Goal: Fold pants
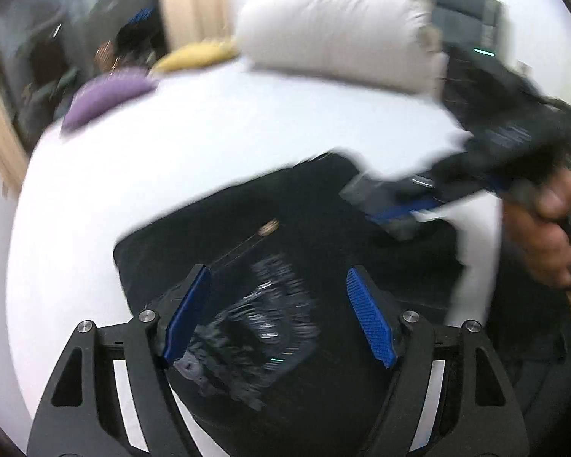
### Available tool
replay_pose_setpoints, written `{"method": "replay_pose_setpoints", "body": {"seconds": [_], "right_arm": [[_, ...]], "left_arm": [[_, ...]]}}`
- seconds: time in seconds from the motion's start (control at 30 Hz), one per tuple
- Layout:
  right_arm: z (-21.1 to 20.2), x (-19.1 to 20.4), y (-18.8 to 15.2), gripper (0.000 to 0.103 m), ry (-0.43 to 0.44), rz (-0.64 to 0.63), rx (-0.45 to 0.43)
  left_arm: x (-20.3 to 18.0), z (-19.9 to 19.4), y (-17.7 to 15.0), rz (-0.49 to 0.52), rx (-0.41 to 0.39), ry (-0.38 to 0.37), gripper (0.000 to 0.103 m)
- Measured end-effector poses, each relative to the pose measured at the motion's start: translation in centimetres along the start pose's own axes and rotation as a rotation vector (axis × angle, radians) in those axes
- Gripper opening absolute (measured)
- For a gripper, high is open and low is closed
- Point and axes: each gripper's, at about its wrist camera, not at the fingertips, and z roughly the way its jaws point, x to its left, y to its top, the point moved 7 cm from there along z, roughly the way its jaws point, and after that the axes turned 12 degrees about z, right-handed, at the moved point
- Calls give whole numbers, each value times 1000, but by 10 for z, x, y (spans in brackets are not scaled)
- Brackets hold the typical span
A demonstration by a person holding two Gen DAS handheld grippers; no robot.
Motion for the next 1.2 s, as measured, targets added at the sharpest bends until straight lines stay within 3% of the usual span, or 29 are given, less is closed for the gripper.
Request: {"method": "replay_pose_setpoints", "body": {"seconds": [0.03,0.1,0.17,0.27,0.33,0.37,0.4,0.43,0.47,0.5,0.6,0.7,0.77,0.83,0.87,0.9,0.97,1.1,1.2], "right_arm": [[5,-7,-1,40,-19,13,13],[12,-33,-2,12,-99,44,18],[6,-48,-5,6,-81,81,10],[-12,-57,-16,6,-44,100,-17],[-26,-58,-20,11,-64,94,-49],[-38,-59,-19,25,-74,93,-77],[-49,-59,-16,50,-83,100,-109],[-57,-59,-12,60,-95,110,-141],[-65,-59,-8,67,-96,113,-167],[-68,-57,-2,68,-89,111,-176],[-59,-58,15,69,-94,123,-142],[-28,-63,27,69,-130,124,-67],[-6,-58,27,69,-138,121,-26],[7,-53,29,66,-129,107,-5],[13,-51,29,59,-136,101,9],[18,-52,30,45,-155,96,17],[24,-54,31,35,-173,109,27],[20,-45,25,23,-228,63,-2],[16,-28,26,20,-244,30,-26]], "left_arm": [[0,7,-10,-17,29,-4,73],[3,23,-31,-59,77,-34,72],[-3,18,-41,-49,60,-10,73],[-14,3,-51,-41,20,11,73],[-14,-10,-53,-43,0,-9,73],[-9,-18,-52,-59,-15,-1,73],[-5,-29,-53,-87,-37,15,76],[8,-37,-53,-133,-61,35,80],[22,-41,-53,-189,-77,42,91],[34,-40,-52,-237,-84,36,96],[67,-17,-57,-401,-49,-30,96],[80,21,-65,-601,20,-229,95],[77,40,-71,-661,64,-304,94],[71,49,-73,-652,77,-311,94],[69,51,-71,-640,78,-313,92],[66,51,-69,-634,82,-324,76],[61,57,-65,-621,121,-319,61],[67,51,-62,-643,131,-329,29],[75,46,-57,-653,122,-341,20]]}}
